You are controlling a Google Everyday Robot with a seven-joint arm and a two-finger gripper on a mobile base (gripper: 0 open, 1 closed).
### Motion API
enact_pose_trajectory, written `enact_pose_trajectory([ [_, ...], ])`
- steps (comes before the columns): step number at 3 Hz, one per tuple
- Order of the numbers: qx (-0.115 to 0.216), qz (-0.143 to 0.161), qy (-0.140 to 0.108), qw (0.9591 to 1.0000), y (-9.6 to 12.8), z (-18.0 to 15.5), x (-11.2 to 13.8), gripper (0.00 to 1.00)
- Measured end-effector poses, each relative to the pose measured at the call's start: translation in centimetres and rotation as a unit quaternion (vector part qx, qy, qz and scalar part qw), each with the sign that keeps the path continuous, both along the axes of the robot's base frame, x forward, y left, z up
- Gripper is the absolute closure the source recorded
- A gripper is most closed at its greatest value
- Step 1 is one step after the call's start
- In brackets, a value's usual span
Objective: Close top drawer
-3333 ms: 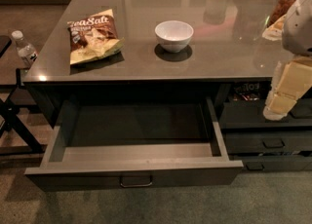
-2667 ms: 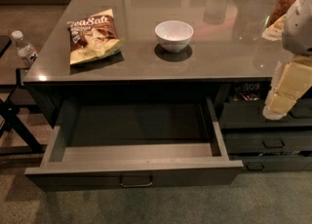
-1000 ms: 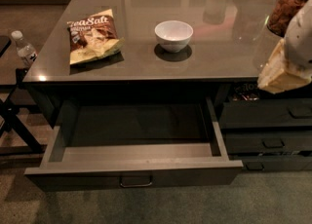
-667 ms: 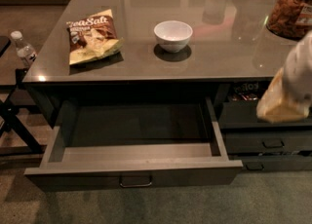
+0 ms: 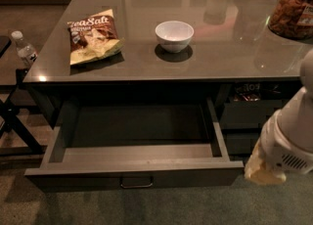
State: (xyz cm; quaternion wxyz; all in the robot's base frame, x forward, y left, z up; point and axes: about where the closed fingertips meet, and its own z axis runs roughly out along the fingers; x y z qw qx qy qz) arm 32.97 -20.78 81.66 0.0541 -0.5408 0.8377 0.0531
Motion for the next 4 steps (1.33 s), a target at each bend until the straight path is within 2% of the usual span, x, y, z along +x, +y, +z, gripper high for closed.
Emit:
enact_pose_trajectory([
  [2,0.004,-0.002,0.02,0.9998,0.0,-2.0,-1.2,1.0],
  [3,0.022,-0.009,0.053,0.9983,0.9,-6.7,-2.6,1.0],
  [4,0.036,-0.021,0.07,0.9966,2.0,-11.9,-3.5,1.0],
])
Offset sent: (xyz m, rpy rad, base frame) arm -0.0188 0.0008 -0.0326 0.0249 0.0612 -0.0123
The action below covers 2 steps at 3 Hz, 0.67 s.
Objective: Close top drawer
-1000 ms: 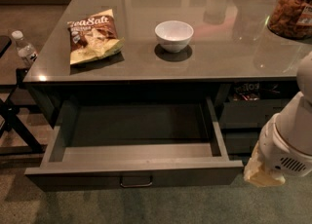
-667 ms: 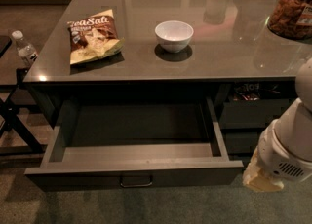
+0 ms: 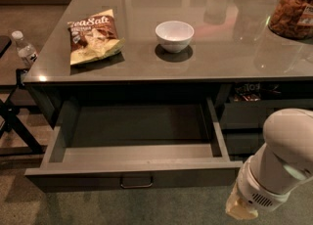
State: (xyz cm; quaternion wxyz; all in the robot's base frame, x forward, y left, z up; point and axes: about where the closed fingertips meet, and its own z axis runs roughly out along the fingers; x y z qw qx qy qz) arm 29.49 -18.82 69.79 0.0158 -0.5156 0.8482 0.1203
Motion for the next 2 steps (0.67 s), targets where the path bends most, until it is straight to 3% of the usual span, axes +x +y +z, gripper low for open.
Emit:
enact_pose_trajectory([
  [2,0.005,-0.006,-0.013,0.9999,0.8,-1.7,1.3,1.0],
])
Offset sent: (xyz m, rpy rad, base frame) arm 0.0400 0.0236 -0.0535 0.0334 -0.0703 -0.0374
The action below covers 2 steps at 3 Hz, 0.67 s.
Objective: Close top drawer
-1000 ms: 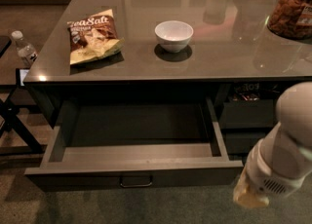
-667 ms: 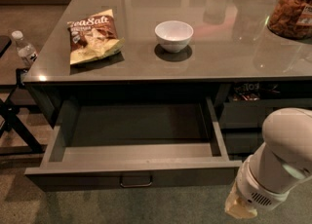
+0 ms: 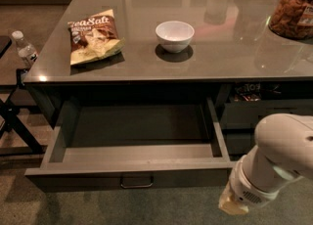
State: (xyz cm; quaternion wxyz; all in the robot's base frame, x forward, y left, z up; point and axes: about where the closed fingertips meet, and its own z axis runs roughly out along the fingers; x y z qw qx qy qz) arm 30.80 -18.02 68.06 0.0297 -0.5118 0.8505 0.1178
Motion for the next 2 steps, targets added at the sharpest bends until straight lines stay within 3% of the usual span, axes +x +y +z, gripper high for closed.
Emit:
enact_pose_trajectory([
  [2,0.015,-0.008,-0.045,0.9988,1.3,-2.4,5.2,1.0],
])
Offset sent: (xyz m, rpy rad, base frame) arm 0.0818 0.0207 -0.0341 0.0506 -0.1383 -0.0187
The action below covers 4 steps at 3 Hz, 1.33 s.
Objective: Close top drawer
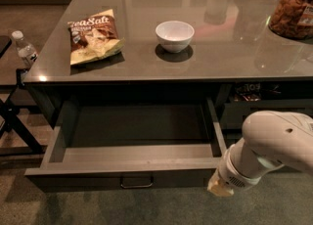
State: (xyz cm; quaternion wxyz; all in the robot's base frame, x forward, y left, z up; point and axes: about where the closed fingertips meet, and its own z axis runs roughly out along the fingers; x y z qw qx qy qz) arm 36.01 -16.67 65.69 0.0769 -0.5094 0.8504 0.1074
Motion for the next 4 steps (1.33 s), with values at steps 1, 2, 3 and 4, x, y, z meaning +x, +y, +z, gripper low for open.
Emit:
enact_pose_trajectory([
  [1,0.009,0.001,-0.018,0.9998,0.6,-0.9,3.0,1.0],
  [2,0.009,0.001,-0.018,0.9998,0.6,-0.9,3.0,1.0],
  [3,0.011,-0.01,-0.019,0.9997,0.9,-1.4,4.3,1.0],
  [4,0.01,-0.012,-0.043,0.9989,0.8,-1.4,7.9,1.0],
])
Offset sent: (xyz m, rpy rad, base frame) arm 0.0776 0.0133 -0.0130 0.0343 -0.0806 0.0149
